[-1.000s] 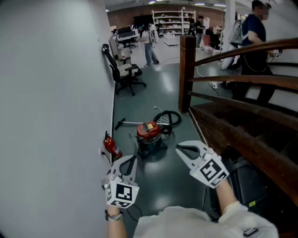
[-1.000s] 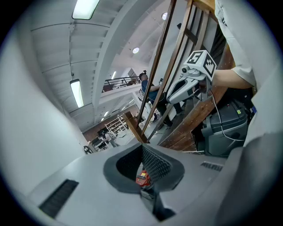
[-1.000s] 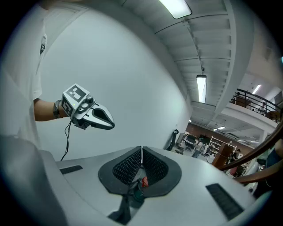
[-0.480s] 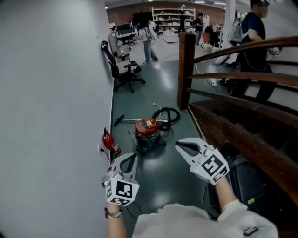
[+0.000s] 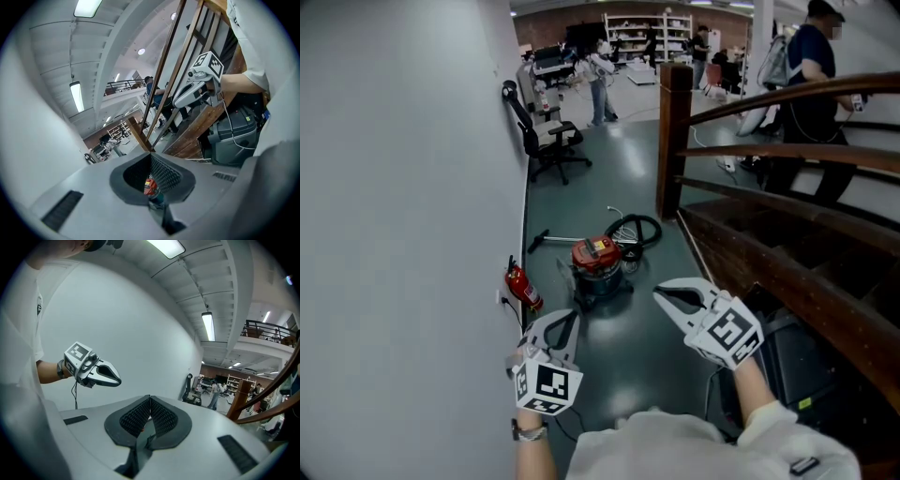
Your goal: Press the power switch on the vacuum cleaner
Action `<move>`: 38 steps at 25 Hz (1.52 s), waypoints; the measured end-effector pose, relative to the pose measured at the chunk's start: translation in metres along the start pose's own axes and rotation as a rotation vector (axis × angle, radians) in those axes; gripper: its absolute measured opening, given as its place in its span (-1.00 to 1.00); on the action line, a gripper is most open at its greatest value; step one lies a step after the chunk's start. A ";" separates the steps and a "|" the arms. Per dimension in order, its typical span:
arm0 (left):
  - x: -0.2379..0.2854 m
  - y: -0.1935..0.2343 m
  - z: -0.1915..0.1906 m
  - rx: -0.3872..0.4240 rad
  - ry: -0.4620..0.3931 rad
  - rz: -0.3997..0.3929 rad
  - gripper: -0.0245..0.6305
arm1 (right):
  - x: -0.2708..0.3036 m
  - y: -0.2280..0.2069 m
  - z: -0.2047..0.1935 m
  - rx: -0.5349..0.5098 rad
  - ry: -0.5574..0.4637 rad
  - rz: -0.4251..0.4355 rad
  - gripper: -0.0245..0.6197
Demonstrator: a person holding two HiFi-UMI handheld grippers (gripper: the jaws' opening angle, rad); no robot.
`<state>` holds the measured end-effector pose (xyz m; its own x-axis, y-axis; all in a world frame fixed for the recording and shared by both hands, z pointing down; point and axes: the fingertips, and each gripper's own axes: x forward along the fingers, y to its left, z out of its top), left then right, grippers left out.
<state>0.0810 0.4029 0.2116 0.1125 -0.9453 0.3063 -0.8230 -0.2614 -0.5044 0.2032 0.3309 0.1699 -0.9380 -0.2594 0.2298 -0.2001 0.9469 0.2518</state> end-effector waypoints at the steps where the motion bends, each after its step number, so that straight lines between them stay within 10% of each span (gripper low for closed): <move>1: 0.000 0.000 -0.001 0.001 0.001 -0.001 -0.93 | 0.001 0.001 -0.001 -0.003 0.006 0.000 -0.83; 25: -0.020 0.019 -0.032 0.003 -0.025 -0.046 -0.93 | 0.031 0.050 0.004 0.006 0.037 0.020 -0.83; 38: 0.032 0.046 -0.042 0.011 -0.009 -0.060 -0.93 | 0.064 -0.002 -0.008 0.090 0.031 -0.007 -0.84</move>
<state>0.0234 0.3685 0.2321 0.1661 -0.9296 0.3291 -0.8084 -0.3195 -0.4943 0.1460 0.3111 0.1916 -0.9275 -0.2704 0.2579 -0.2325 0.9579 0.1683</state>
